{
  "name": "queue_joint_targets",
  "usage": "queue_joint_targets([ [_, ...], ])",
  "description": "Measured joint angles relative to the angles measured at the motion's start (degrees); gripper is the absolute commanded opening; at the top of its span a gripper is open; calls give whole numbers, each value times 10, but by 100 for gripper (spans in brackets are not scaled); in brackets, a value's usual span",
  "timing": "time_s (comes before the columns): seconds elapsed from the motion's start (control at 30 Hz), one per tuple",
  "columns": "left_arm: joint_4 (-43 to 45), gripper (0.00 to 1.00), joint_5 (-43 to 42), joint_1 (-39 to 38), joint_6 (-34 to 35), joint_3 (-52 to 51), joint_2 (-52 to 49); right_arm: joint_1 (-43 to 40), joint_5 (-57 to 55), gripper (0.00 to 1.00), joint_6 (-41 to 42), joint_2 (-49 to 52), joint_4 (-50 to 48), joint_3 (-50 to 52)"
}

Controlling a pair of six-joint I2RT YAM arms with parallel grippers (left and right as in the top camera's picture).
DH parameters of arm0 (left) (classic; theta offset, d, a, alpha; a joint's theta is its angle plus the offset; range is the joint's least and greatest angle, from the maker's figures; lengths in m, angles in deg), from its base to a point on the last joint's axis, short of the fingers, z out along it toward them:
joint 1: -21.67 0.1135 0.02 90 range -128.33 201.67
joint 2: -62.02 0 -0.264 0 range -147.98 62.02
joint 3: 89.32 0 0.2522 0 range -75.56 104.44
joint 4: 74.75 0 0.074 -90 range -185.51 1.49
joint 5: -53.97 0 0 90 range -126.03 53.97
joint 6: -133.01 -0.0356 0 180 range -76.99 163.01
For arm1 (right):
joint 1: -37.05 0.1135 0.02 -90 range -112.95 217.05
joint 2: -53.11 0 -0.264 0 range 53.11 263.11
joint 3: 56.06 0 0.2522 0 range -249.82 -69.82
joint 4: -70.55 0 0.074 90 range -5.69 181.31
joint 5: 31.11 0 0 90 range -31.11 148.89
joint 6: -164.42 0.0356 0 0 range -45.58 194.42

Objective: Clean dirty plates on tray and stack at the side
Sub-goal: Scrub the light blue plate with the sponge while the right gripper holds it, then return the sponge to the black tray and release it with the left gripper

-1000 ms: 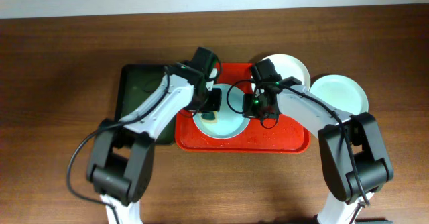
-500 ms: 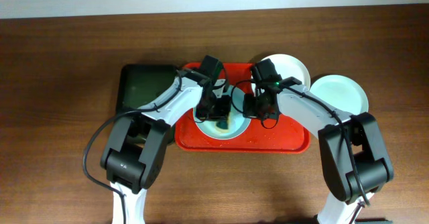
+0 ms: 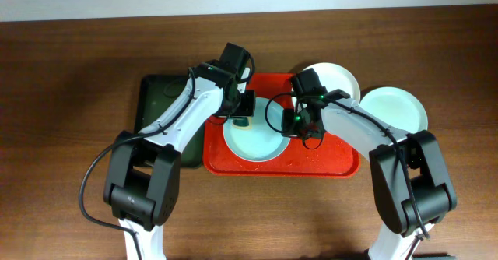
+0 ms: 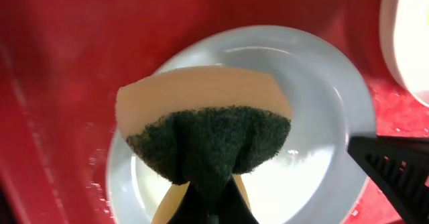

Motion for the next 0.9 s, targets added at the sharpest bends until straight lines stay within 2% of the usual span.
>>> queue_joint_targets([
  [0.13, 2, 0, 21, 0, 0, 0, -9, 0, 0, 4, 0, 0, 0, 0],
  [0.3, 9, 0, 18, 0, 0, 4, -69, 0, 0, 4, 0, 0, 0, 0],
  [0.5, 42, 0, -77, 4, 0, 6, -78, 0, -2, 4, 0, 1, 1, 0],
  [0.63, 61, 0, -107, -13, 0, 6, -84, 0, -2, 4, 0, 1, 1, 0],
  [0.8, 57, 0, -111, -34, 0, 7, -83, 0, -2, 4, 0, 1, 2, 0],
  [0.9, 20, 0, -82, -28, 0, 4, -42, 0, 0, 4, 0, 1, 1, 0],
])
